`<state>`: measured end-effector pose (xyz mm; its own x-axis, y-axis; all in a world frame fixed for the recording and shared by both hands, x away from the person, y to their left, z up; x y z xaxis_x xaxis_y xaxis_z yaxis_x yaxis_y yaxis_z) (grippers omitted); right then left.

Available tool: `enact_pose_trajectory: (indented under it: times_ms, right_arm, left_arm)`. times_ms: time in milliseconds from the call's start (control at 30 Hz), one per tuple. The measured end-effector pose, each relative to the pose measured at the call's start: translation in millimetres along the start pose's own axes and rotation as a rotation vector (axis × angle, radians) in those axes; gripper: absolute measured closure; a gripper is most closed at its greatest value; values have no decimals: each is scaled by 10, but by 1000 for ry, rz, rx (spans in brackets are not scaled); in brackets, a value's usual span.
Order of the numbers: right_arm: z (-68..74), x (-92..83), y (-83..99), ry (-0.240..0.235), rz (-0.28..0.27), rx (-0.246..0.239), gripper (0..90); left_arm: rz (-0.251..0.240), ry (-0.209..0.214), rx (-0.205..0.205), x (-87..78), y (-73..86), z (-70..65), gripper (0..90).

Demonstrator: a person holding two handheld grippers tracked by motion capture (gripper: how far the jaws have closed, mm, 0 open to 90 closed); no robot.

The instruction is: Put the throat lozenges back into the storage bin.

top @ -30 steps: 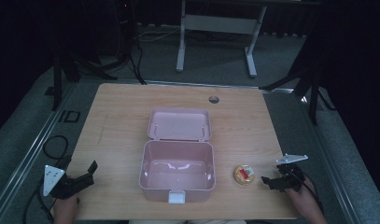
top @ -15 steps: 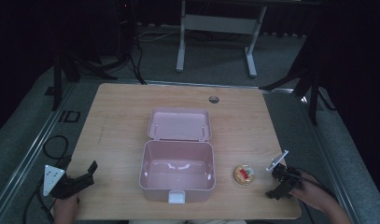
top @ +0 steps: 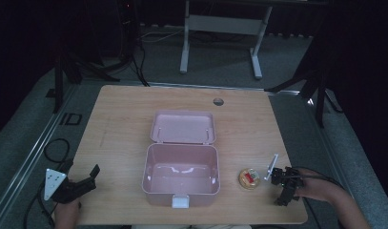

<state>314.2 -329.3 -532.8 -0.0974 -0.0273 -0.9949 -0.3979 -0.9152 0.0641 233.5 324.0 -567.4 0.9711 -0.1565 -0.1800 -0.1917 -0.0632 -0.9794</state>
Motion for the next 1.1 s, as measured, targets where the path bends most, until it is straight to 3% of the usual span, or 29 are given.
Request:
enact_pose_trajectory:
  times_ms: [33, 200, 333, 500, 1100]
  right_arm:
    - [45, -9, -42, 23, 49, -47, 132]
    - [59, -38, -153, -14, 52, -51, 141]
    - [51, -39, -238, -10, 65, -65, 142]
    - [27, -59, -364, -6, 51, -72, 141]
    - [30, -113, -838, 18, 15, -166, 151]
  left_arm:
    - [0, 0, 0, 0, 0, 0, 4]
    - [0, 5, -3, 0, 0, -1, 4]
    - [1, 6, 1, 1, 0, -3, 4]
    - [1, 8, -1, 0, 0, -2, 4]
    - [1, 13, 1, 1, 0, -2, 4]
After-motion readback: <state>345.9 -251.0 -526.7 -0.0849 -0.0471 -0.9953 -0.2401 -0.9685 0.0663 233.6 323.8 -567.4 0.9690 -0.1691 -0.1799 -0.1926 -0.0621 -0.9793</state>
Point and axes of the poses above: each handheld gripper's, and its own axes: x roughly forward along the jaws, y roughly out of its underside, z roughly to its left, the point moved 2 cm from there along x, roughly forward along the jaws, and after that the axes turned 2 degrees about -y, right-handed, at the moved point
